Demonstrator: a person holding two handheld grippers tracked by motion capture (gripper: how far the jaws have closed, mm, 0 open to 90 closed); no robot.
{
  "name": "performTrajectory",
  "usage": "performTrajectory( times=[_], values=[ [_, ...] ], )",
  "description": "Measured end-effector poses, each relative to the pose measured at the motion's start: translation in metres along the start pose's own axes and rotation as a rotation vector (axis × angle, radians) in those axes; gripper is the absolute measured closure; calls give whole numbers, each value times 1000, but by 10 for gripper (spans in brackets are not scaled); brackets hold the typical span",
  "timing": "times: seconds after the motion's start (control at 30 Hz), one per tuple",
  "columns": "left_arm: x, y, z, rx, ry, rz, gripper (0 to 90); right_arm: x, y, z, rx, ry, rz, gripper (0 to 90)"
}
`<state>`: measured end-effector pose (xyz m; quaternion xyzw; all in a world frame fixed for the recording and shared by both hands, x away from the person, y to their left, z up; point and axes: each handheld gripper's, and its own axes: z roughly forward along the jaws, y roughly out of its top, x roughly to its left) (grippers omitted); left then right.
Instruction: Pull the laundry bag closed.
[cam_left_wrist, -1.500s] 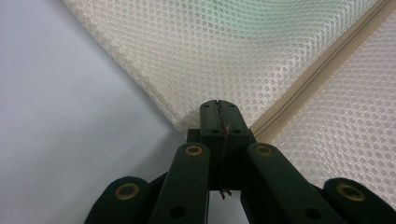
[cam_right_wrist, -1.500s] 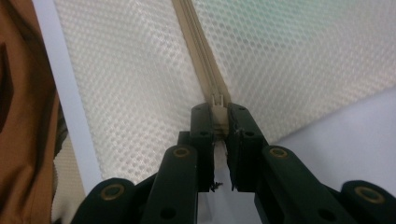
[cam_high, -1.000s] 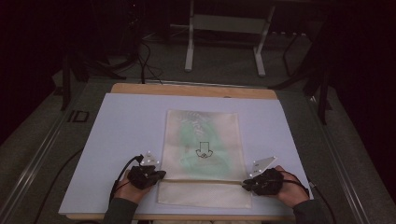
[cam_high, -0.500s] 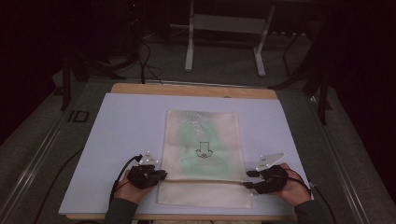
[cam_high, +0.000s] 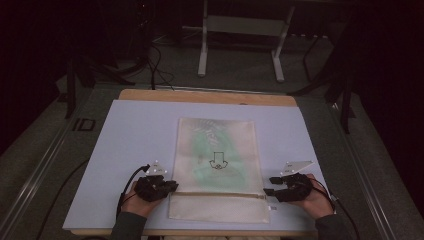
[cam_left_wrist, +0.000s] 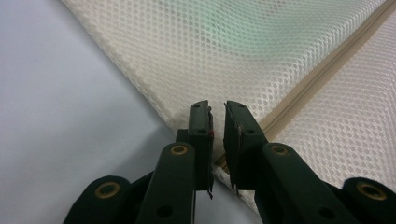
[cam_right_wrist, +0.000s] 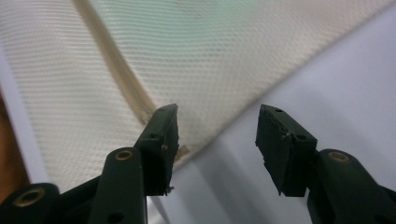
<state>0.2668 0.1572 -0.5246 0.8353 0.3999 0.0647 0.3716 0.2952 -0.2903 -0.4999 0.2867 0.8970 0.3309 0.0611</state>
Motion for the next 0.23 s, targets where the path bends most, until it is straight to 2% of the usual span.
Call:
performTrajectory(
  times=[0.03,0.07,0.1,0.13,0.17,0.2,0.23],
  values=[
    [1,0,-1,-9,42,0,800,-2,-2,1,-1,-7,17,489],
    [1,0,-1,-9,42,0,798,-2,-2,1,-1,-7,17,489],
    [4,-1,-3,-17,85,-12,795,-3,-2,1,-6,-14,24,488],
    [4,-1,-3,-17,85,-12,787,-3,-2,1,-6,-14,24,488],
    [8,-3,-5,-31,132,-28,773,-4,-3,1,-18,-28,27,487],
    [8,-3,-5,-31,132,-28,753,-4,-3,1,-18,-28,27,487],
    [10,-4,-7,-41,166,-36,753,-5,-3,1,-25,-32,31,485]
  ],
)
